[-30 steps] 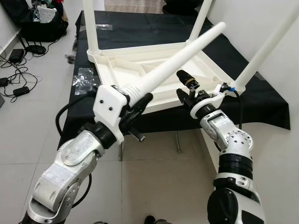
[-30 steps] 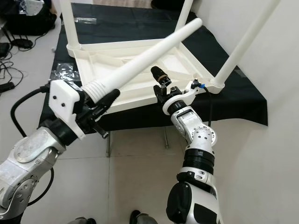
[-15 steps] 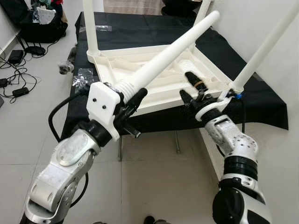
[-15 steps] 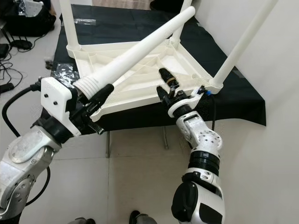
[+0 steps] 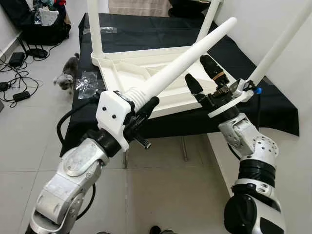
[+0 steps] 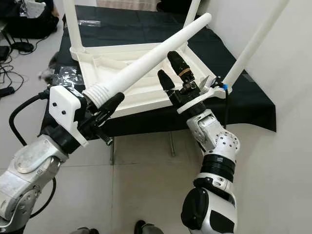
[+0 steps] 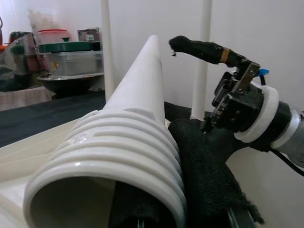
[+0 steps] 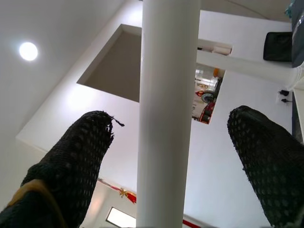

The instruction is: Building children table

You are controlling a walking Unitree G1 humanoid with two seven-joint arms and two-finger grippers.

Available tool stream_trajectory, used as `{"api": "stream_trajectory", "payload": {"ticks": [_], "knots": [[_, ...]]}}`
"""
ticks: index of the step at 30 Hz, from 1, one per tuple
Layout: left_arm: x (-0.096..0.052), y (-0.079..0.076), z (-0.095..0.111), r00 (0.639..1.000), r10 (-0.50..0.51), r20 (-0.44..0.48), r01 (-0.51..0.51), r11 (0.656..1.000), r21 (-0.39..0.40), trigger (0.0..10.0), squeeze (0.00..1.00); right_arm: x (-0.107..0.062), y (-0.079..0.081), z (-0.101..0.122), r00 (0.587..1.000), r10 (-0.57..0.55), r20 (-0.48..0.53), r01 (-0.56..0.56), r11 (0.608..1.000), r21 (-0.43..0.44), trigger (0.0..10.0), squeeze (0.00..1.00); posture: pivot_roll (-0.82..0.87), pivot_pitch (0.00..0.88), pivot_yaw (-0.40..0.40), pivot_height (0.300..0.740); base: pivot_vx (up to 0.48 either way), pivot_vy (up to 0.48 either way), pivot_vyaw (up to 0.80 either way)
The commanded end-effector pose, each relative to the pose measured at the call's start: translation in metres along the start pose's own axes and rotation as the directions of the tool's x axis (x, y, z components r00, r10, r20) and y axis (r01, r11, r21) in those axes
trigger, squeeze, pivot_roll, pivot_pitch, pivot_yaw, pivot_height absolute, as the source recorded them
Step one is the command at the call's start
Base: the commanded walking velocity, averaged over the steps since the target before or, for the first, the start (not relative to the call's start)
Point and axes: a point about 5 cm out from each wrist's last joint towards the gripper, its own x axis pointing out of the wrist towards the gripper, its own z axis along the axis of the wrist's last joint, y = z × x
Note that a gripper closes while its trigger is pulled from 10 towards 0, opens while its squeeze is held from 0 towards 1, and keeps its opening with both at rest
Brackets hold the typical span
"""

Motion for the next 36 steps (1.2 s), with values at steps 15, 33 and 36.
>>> {"api": "stream_trajectory", "payload": {"ticks": [15, 33, 36], "knots": [[-0.001, -0.028, 0.000, 0.998, -0.059, 0.026, 0.062, 0.993, -0.099, 10.0, 0.00, 0.019, 0.006, -0.009, 0.996, 0.031, -0.089, -0.030, 0.999, 0.012, 10.0, 0.00, 0.07, 0.168, -0.161, 0.740, 0.000, 0.000, 0.00], [-0.003, -0.028, 0.000, 0.998, -0.055, 0.019, 0.056, 0.992, -0.109, 10.0, 0.00, 0.016, 0.003, -0.033, 0.969, 0.033, -0.243, -0.022, 0.999, 0.048, 10.0, 0.00, 0.07, 0.175, -0.161, 0.740, 0.000, 0.000, 0.00], [-0.003, -0.030, 0.000, 0.998, -0.056, 0.019, 0.057, 0.992, -0.113, 10.0, 0.00, 0.016, 0.003, -0.035, 0.967, 0.035, -0.253, -0.023, 0.998, 0.050, 10.0, 0.00, 0.07, 0.177, -0.162, 0.740, 0.000, 0.000, 0.00]]}}
